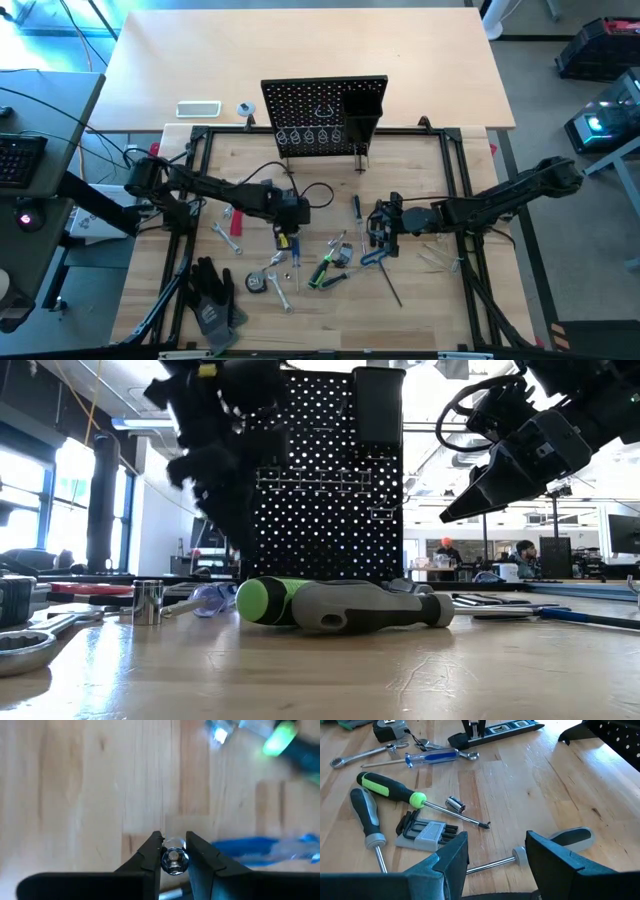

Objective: Hang tools onto peg board
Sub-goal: Put the socket wrench into the pegboard bin

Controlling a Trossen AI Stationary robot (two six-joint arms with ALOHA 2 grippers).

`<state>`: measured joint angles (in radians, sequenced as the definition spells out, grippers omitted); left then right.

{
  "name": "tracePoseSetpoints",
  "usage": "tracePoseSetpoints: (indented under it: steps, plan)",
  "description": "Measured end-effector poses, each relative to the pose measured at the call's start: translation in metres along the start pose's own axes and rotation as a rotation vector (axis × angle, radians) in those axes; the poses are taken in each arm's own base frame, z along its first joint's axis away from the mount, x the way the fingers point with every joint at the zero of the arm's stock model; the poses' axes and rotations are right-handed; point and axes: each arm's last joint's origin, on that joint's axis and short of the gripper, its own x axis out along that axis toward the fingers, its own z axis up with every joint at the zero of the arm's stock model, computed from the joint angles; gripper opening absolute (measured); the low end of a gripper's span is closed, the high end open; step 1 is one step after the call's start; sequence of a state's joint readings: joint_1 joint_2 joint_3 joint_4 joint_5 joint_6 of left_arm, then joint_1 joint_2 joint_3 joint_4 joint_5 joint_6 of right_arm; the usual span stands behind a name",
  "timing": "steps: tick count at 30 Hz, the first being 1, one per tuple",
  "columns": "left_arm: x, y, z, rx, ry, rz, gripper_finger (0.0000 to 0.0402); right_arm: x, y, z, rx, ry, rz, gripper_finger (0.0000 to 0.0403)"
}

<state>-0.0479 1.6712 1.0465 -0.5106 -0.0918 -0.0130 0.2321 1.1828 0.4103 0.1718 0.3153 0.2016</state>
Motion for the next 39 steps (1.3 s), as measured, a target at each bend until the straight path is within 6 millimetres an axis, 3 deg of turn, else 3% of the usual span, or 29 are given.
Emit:
tracePoseSetpoints:
  steps: [9,25,34,39]
  plan:
    - [-0.037,0.003,0.043,0.094,-0.109,0.003,0.0051,0.0,0.0,0.0,-0.001,0.003,-0.001,0.019]
    - [-0.133,0.011,0.112,0.268,-0.405,0.058,0.0051,0.0,0.0,0.0,-0.02,0.004,-0.002,0.019]
    - [-0.182,0.029,0.139,0.329,-0.643,0.178,0.0051,0.0,0.0,0.0,-0.02,0.003,-0.001,0.019]
    - [-0.202,0.048,0.149,0.356,-0.757,0.313,0.0051,0.0,0.0,0.0,-0.02,0.002,-0.001,0.019]
